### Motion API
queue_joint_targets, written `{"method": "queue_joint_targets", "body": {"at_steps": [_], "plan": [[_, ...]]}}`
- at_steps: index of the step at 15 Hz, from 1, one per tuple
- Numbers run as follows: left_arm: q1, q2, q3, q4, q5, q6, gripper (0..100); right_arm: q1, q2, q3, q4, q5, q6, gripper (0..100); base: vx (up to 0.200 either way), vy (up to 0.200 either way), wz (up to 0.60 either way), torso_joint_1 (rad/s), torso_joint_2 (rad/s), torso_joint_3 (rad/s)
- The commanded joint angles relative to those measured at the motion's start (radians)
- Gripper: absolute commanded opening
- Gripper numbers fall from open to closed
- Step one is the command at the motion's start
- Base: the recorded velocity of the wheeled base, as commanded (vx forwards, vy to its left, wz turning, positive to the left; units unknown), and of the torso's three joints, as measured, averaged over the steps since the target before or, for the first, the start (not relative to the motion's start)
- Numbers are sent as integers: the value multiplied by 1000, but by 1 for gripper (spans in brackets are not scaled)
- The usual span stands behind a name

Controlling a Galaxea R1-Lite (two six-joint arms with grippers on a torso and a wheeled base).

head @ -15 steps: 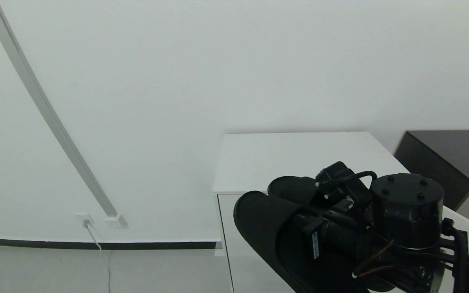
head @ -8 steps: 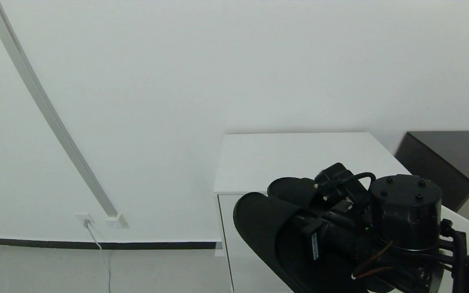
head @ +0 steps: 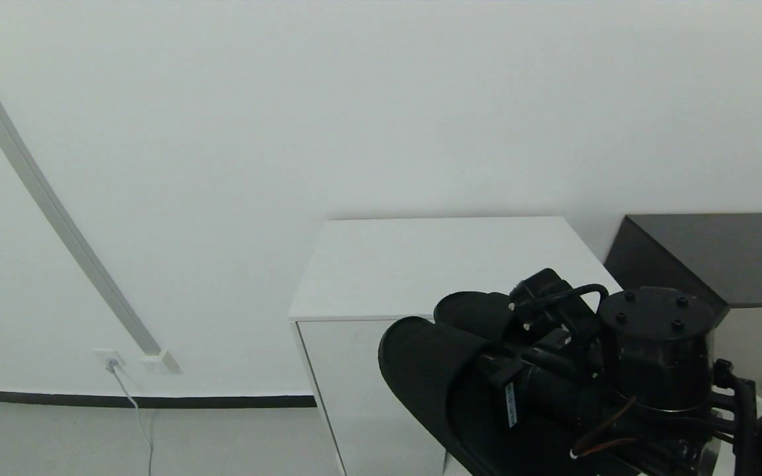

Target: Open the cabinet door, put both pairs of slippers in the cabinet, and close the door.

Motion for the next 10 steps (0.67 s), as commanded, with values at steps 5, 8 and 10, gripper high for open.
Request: {"method": "queue_joint_targets", "body": {"at_steps": [5, 8, 10], "plan": [[0, 1, 0, 0, 0, 0, 0, 8, 2, 5, -1, 1, 0, 0, 0, -200, 0, 5, 2, 2], [0, 1, 0, 0, 0, -2, 0, 10, 2, 6, -1, 1, 0, 0, 0, -133, 0, 5, 3, 2], [0, 1, 0, 0, 0, 0, 0, 13, 2, 11, -1, 1, 0, 0, 0, 0, 0, 0, 0, 0]]}}
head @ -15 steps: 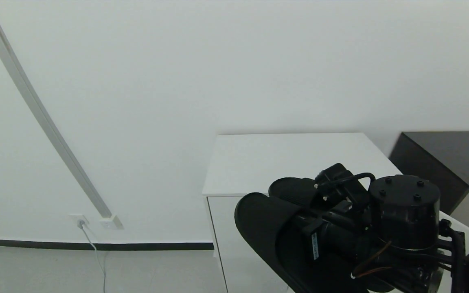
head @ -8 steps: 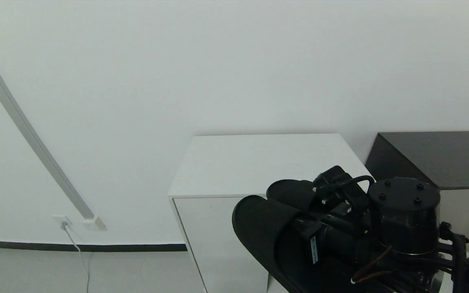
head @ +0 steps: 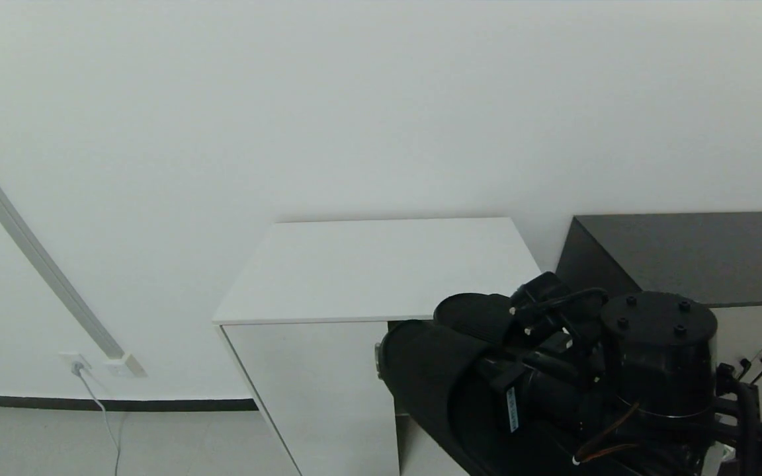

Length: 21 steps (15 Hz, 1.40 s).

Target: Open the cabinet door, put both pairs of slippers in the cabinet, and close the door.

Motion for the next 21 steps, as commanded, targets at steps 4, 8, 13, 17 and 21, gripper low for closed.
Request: {"method": "queue_joint_targets", "body": {"at_steps": [4, 8, 13, 17, 21], "plan": [[-1, 1, 0, -2, 1, -2, 0, 3, 4, 13, -7, 7, 0, 0, 0, 0, 0, 0, 0, 0], [-1, 1, 0, 0, 1, -2, 0, 0, 21, 42, -63, 1, -20, 0, 0, 0, 0, 0, 0, 0], [-1, 1, 0, 0, 1, -3, 0, 2, 27, 47, -70, 1, -23, 0, 0, 0, 0, 0, 0, 0], [-1, 1, 0, 0, 1, -3, 0, 3, 25, 50, -70, 2, -25, 0, 0, 0, 0, -135, 301, 168], [-1, 1, 0, 0, 1, -3, 0, 11, 27, 67, -112, 2, -34, 0, 0, 0, 0, -161, 381, 212]]}}
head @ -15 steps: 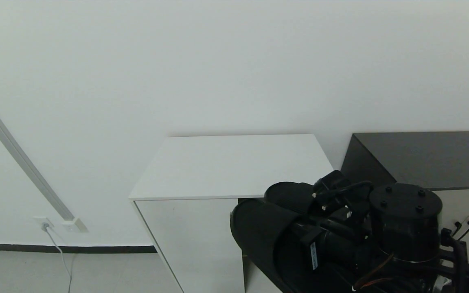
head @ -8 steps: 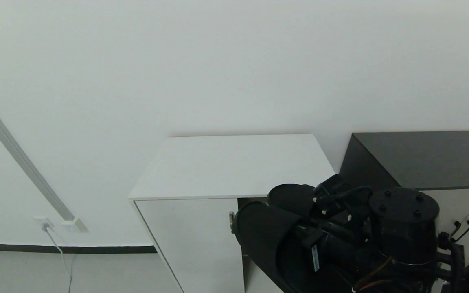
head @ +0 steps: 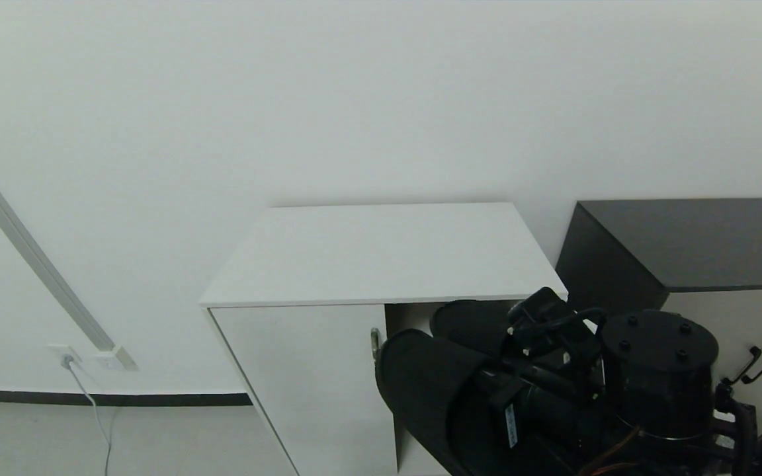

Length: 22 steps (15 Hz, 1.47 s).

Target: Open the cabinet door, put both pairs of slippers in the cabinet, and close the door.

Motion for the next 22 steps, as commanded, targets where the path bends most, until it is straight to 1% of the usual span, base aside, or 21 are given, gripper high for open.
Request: {"method": "queue_joint_targets", "body": {"at_steps": [1, 14, 22], "plan": [[0, 1, 0, -2, 0, 1, 0, 1, 4, 9, -3, -1, -7, 0, 0, 0, 0, -168, 403, 207], [0, 1, 0, -2, 0, 1, 0, 1, 4, 18, -3, 2, -10, 0, 0, 0, 0, -213, 534, 312], [0, 1, 0, 0, -1, 1, 0, 3, 4, 22, -3, 4, -11, 0, 0, 0, 0, -156, 485, 325]]}}
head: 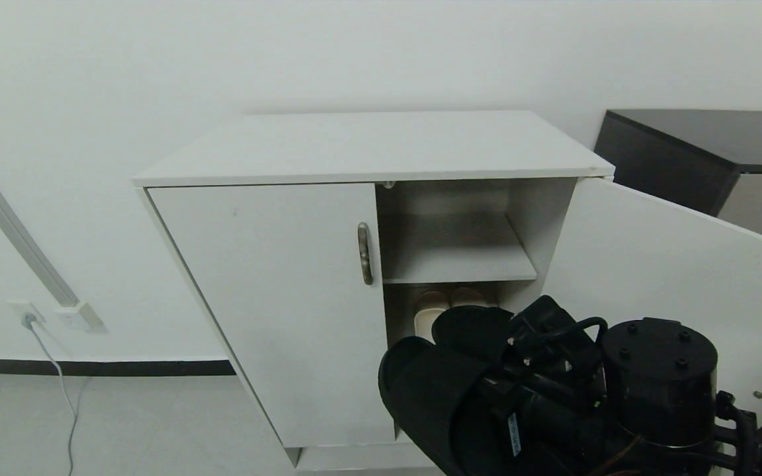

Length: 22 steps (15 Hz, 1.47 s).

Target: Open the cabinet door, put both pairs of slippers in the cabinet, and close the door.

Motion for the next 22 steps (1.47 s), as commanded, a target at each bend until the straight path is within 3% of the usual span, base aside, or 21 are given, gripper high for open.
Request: {"method": "queue_joint_targets", "body": {"at_steps": [1, 10, 22], "plan": [[0, 1, 0, 0, -1, 0, 0, 1, 2, 0, 0, 1, 0, 0, 0, 0, 0, -124, 461, 339], [0, 1, 0, 0, -1, 0, 0, 1, 3, 4, 0, 2, 0, 0, 0, 0, 0, -53, 426, 370], [0, 1, 0, 0, -1, 2, 0, -1, 78, 27, -123, -2, -15, 0, 0, 0, -50, 1, 25, 23]]}}
